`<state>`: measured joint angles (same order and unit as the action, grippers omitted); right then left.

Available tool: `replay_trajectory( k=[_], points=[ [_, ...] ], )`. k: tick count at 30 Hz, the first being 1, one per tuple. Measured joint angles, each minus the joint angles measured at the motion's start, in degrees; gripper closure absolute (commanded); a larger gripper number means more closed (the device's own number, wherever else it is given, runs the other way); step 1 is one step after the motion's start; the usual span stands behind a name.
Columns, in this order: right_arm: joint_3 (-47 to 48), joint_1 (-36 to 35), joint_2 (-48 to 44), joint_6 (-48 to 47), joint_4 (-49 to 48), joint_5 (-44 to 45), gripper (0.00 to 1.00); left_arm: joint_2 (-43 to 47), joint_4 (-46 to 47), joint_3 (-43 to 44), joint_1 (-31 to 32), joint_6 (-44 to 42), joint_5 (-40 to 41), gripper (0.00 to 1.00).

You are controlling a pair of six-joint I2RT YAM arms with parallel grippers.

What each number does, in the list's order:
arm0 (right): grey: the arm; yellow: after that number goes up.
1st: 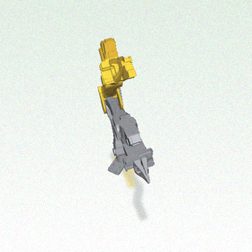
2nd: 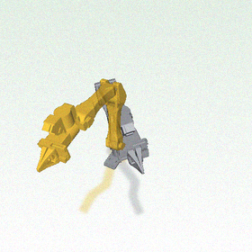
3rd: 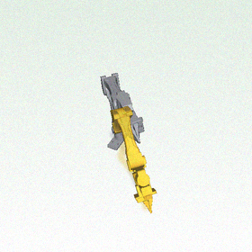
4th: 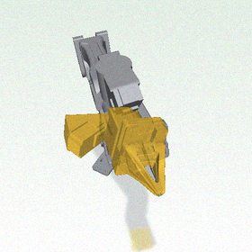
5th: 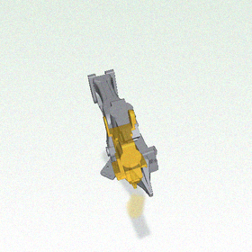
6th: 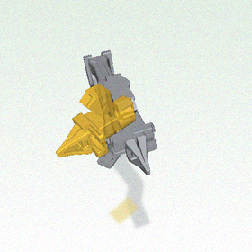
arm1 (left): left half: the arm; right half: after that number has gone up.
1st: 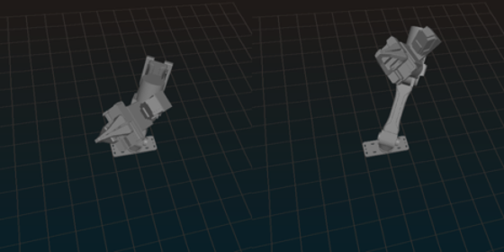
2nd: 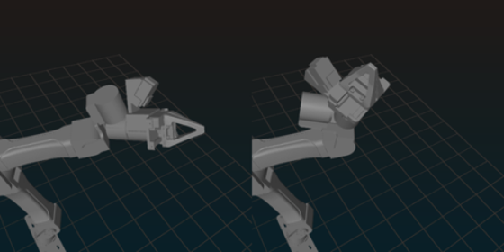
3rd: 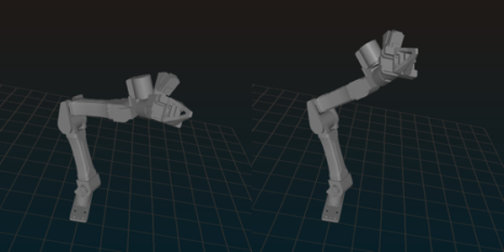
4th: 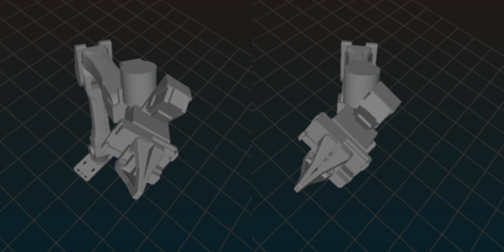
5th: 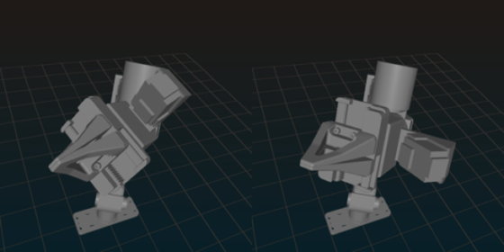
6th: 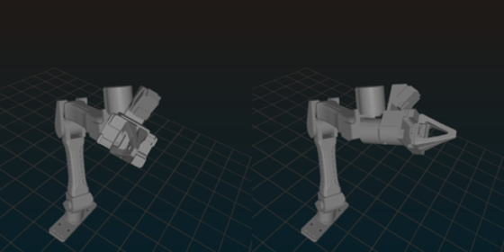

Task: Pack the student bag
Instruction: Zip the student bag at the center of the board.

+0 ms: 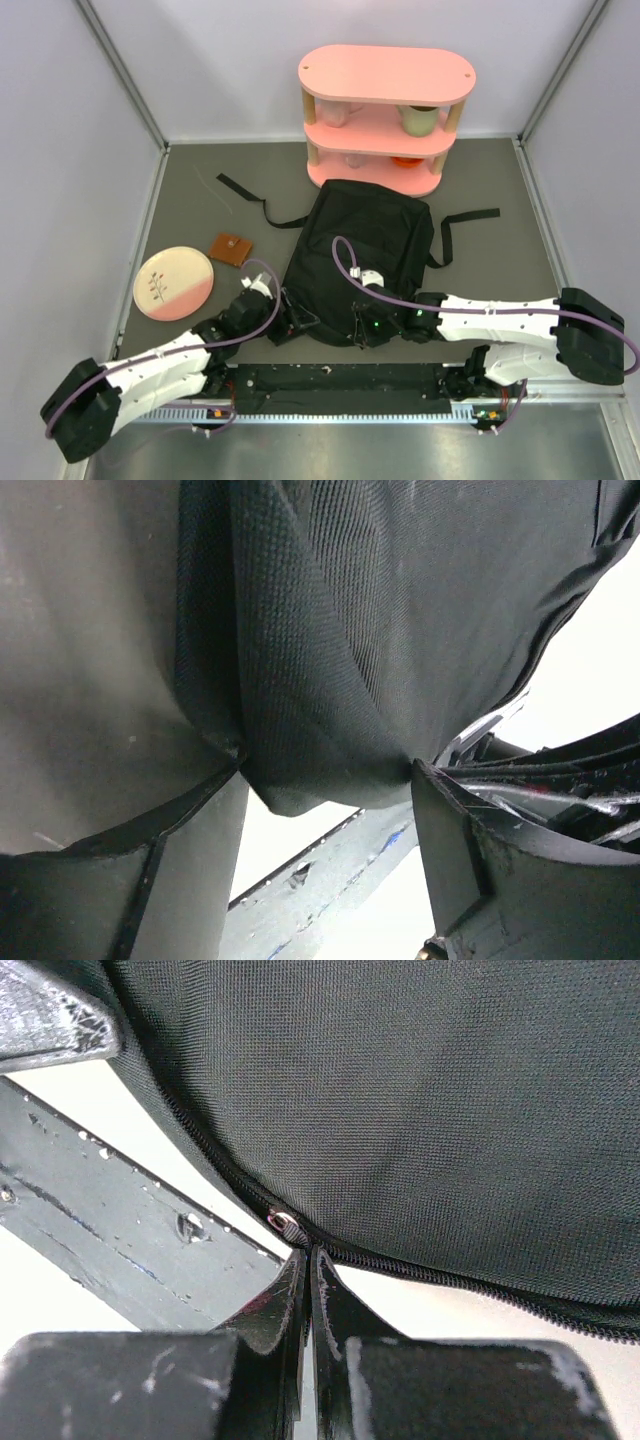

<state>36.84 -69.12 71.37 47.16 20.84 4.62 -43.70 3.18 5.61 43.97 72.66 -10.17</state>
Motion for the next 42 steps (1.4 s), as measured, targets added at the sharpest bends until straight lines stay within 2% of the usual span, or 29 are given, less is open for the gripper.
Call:
replay_trajectory(
  k=[3, 4, 7, 8, 12, 15, 20, 24, 31, 42],
  points=[
    [0.02, 0.02, 0.00, -0.02, -0.20, -0.20, 1.00, -4.15, 2.93, 0.85, 0.70, 0.70, 1.95, 0.52],
    [0.02, 0.02, 0.00, -0.02, -0.24, -0.22, 1.00, -5.14, 3.28, 1.11, 0.79, 0.87, 2.32, 0.71],
    [0.02, 0.02, 0.00, -0.02, -0.35, -0.15, 1.00, -8.39, 3.74, 2.03, 0.87, 0.57, 3.65, 0.96],
    [0.02, 0.00, 0.00, 0.00, -0.35, -0.02, 1.00, -9.03, 3.63, 2.38, 0.90, 0.15, 4.04, 1.00],
    [0.00, 0.59, -0.04, 0.50, 0.04, 1.44, 1.00, -9.16, 1.01, 4.79, 0.98, -1.16, 5.57, 1.00],
    [-0.63, 2.71, -1.16, 1.51, 0.15, 1.92, 1.00, -5.38, -1.46, 4.79, 0.90, -1.44, 7.04, 1.00],
    [-2.84, 7.17, -7.19, 2.03, 2.08, 2.45, 1.00, 8.35, -7.08, 2.23, -1.42, -2.03, 9.35, 1.00],
    [-3.08, 9.01, -9.81, 1.44, 4.02, 3.34, 1.00, 14.45, -12.72, 0.37, -3.54, -2.45, 9.90, 1.00],
    [-3.23, 11.93, -10.40, 1.99, 8.61, 6.38, 1.00, 14.93, -16.92, 1.14, -4.72, -4.90, 10.62, 1.00],
    [-5.75, 20.61, -19.50, 4.55, 11.19, 9.94, 1.00, 14.27, -18.84, 3.34, -5.29, -8.00, 9.94, 1.00]
  ],
)
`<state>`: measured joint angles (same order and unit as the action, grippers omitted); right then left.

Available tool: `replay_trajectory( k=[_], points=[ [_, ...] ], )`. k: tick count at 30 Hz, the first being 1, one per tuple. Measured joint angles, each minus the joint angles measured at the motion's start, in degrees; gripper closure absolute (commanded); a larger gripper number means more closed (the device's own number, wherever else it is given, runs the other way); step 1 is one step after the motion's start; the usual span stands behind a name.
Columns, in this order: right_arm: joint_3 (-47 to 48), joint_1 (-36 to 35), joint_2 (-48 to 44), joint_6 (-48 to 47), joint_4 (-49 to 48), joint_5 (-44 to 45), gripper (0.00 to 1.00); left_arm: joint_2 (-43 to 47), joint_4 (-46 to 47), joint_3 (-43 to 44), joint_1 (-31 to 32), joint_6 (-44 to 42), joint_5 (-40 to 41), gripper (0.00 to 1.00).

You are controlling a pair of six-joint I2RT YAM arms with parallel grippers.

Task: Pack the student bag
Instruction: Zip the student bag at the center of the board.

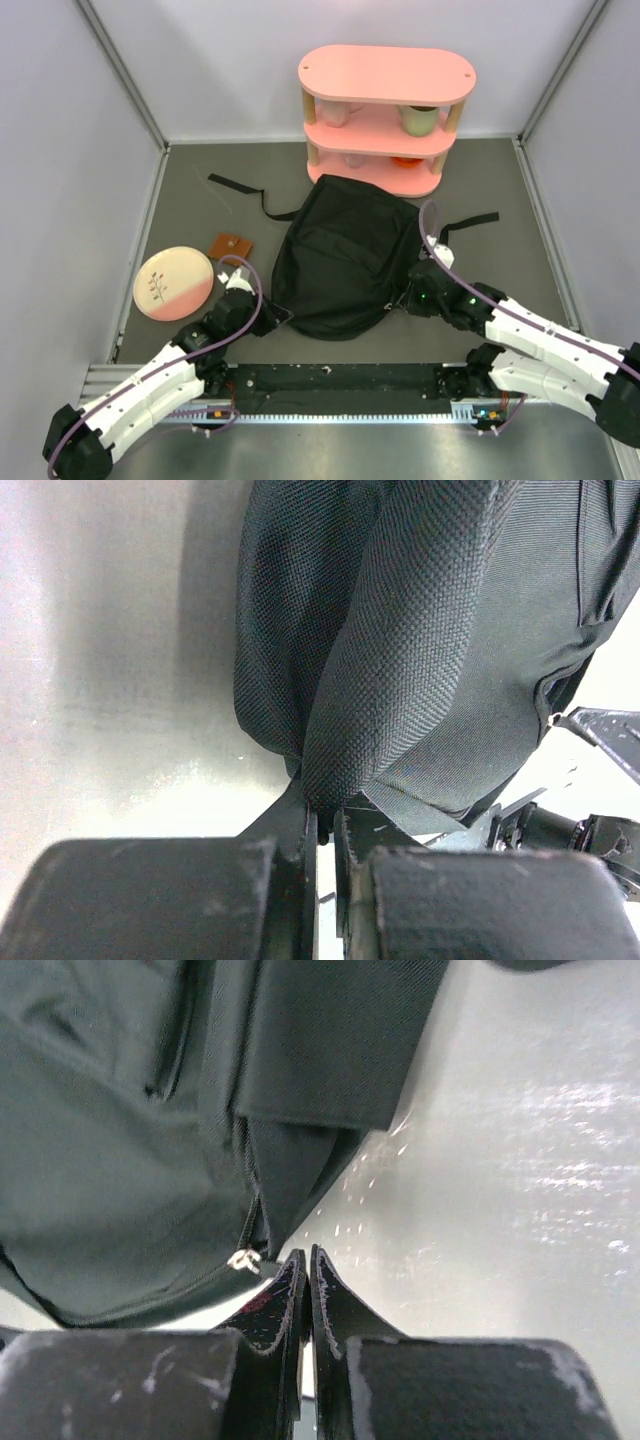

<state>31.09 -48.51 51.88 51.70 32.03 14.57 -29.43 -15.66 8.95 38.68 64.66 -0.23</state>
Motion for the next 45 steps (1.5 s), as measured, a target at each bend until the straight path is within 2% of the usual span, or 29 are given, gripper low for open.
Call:
replay_trajectory(
  k=[9, 10, 12, 13, 14, 15, 16, 19, 23, 28, 31, 36, 45],
  points=[
    [0.22, 7.72, -1.33, -2.91, 0.63, 4.09, 1.00, -0.74, 1.31, -0.90, -0.50, -0.17, -1.18, 1.00],
    [0.50, 8.02, -1.09, -3.65, 0.66, 3.85, 1.00, -0.98, 1.73, -1.16, -0.55, -0.17, -1.38, 0.96],
    [1.16, 8.20, -0.70, -4.83, 0.13, 2.58, 0.85, -1.38, 2.51, -1.53, -0.72, -0.24, -1.77, 0.77],
    [1.27, 8.20, -0.85, -5.22, -0.15, 1.73, 0.75, -1.57, 3.28, -1.86, -0.76, -0.39, -2.12, 0.58],
    [1.27, 8.20, -1.20, -5.53, -0.42, 0.81, 0.70, -1.77, 4.02, -2.23, -0.76, -0.57, -2.60, 0.50],
    [1.25, 8.20, -1.68, -5.68, -0.57, -0.09, 0.64, -1.99, 5.07, -2.64, -0.76, -0.70, -3.28, 0.45],
    [1.14, 8.20, -2.64, -5.90, -0.81, -1.42, 0.52, -2.27, 6.12, -2.97, -0.81, -0.66, -4.02, 0.41],
    [-1.49, 8.24, -8.44, -5.95, -4.76, -7.23, 0.40, -2.89, 8.94, -3.19, -0.81, -0.46, -6.27, 0.37],
    [-5.42, 8.02, -13.27, -6.23, -9.38, -14.62, 0.39, -4.37, 11.39, -3.26, -0.81, -0.28, -8.55, 0.33],
    [-5.46, 7.48, -8.50, -4.98, -10.16, -19.17, 0.41, -5.22, 12.70, -3.26, -0.85, -0.04, -10.27, 0.30],
    [-5.57, 7.15, -5.14, 0.52, -10.25, -21.68, 0.41, -5.27, 12.72, -3.26, -0.87, 0.13, -10.69, 0.30],
    [-8.00, 6.23, -5.18, 9.68, -13.68, -23.32, 0.41, -6.97, 13.66, -3.26, -0.87, 0.42, -10.78, 0.30],
    [-10.84, 6.25, -4.52, 20.20, -17.75, -23.47, 0.46, -11.80, 17.99, -3.21, -0.85, 0.68, -12.85, 0.30]
  ],
)
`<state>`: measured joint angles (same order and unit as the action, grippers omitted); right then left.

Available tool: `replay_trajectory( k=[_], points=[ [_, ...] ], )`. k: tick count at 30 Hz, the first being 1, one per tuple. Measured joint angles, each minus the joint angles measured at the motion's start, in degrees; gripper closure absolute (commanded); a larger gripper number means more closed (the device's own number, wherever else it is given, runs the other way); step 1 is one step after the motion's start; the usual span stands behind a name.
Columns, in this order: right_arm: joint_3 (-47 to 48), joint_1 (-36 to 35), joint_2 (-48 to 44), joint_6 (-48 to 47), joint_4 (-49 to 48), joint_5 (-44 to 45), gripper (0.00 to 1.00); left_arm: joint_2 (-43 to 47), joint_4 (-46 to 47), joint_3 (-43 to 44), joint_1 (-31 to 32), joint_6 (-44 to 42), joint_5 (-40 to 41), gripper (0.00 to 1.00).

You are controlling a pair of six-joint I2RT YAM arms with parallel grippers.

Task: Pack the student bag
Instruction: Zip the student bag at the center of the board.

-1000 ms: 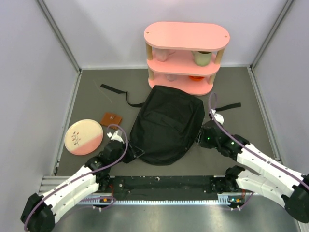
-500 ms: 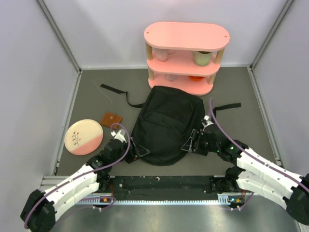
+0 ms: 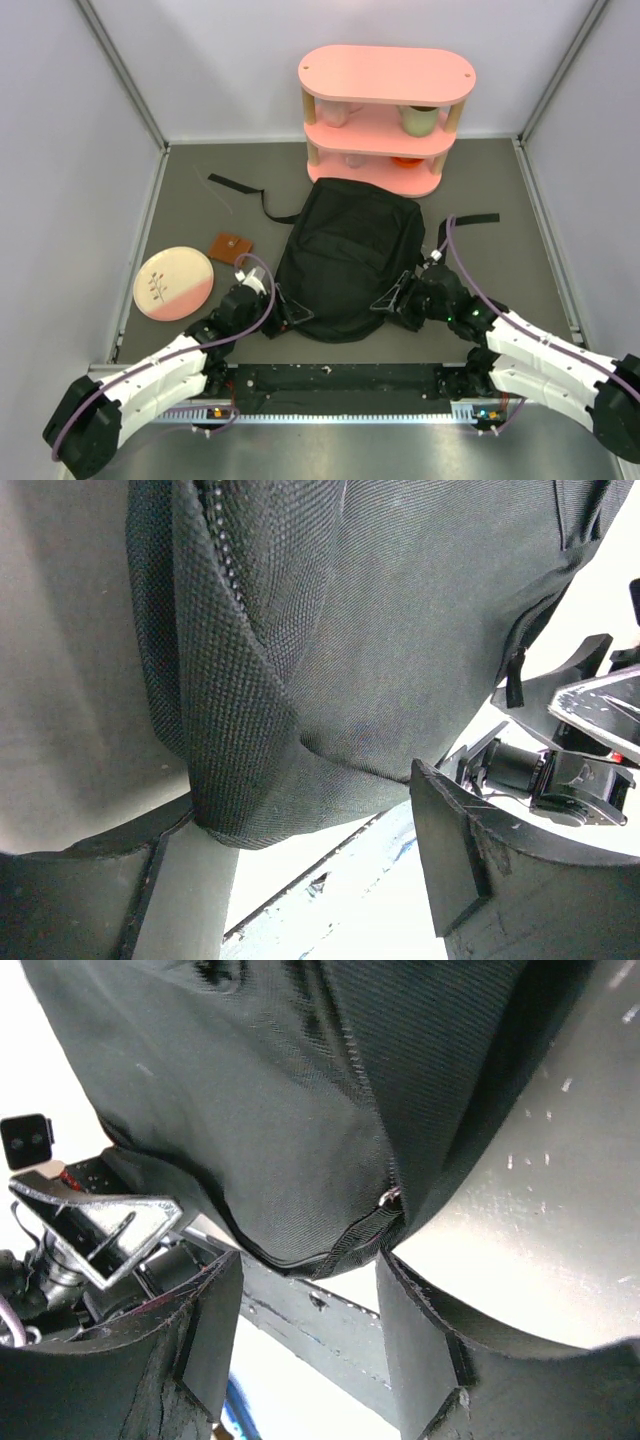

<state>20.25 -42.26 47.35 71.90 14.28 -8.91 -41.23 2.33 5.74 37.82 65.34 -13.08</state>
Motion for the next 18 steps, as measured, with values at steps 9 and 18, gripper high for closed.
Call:
replay_trajectory(
  k=[9, 18],
  points=[
    [-1.84, 0.00, 2.43, 6.40, -1.64, 1.70, 0.59, -0.07, 0.70, -0.07, 0.00, 0.02, -0.59, 0.31],
    [-2.25, 1.07, 4.85, 8.31, -2.45, 3.61, 0.84, 1.36, 0.70, -0.76, 0.00, 0.02, -0.59, 0.32]
  ],
)
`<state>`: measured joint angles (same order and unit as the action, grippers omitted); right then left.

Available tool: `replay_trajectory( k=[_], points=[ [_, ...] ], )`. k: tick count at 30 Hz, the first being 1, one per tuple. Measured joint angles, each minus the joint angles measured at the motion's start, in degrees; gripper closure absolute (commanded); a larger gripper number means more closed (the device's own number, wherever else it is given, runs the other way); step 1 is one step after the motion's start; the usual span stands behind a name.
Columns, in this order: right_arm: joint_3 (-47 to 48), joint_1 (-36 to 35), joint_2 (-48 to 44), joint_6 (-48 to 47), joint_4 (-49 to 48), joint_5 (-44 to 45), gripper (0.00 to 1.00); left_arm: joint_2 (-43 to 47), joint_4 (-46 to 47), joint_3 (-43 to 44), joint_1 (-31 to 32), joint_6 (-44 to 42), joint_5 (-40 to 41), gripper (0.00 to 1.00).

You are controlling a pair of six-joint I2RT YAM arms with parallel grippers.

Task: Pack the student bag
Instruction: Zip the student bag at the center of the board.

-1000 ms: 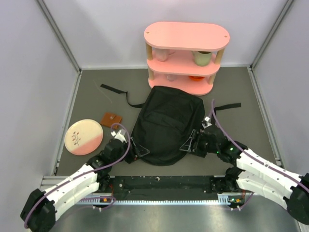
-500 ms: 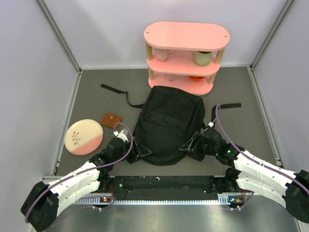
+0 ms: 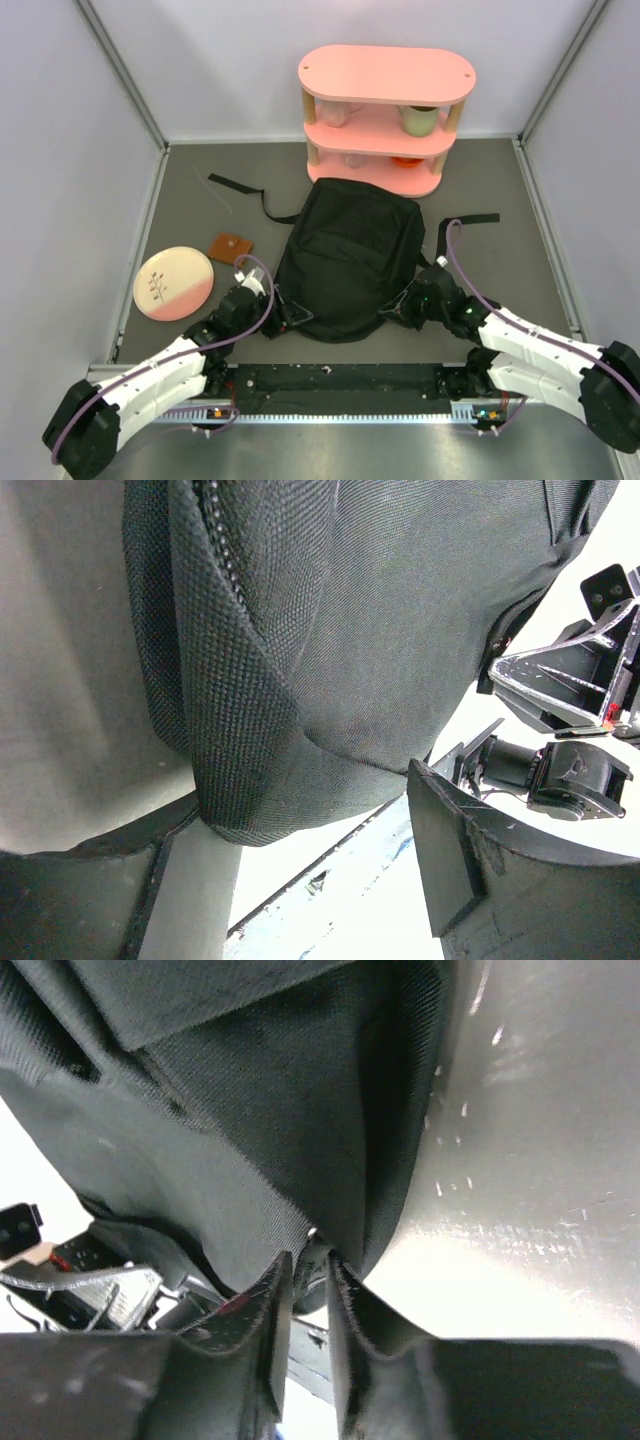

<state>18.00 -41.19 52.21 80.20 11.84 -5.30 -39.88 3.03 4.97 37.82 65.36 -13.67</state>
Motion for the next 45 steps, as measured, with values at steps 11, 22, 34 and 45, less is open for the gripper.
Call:
replay_trajectory(
  k=[11, 22, 34, 45],
  points=[
    [-0.02, 0.48, 2.45, -0.98, -0.37, 0.83, 1.00, -0.39, 0.42, -0.28, 0.00, -0.13, -0.02, 0.45],
    [1.27, 7.78, -4.85, -6.99, 0.96, 4.33, 1.00, -1.14, -0.20, -1.03, 0.00, -0.85, 0.26, 1.00],
    [7.37, 21.51, 1.05, -17.14, 3.08, -2.99, 1.00, 1.36, -0.46, -1.38, 0.04, -0.98, 0.39, 1.00],
    [7.13, 24.48, 2.36, -18.08, -2.25, -8.94, 1.00, 1.62, 1.99, -1.90, 0.04, -0.74, -1.99, 0.08]
  ],
)
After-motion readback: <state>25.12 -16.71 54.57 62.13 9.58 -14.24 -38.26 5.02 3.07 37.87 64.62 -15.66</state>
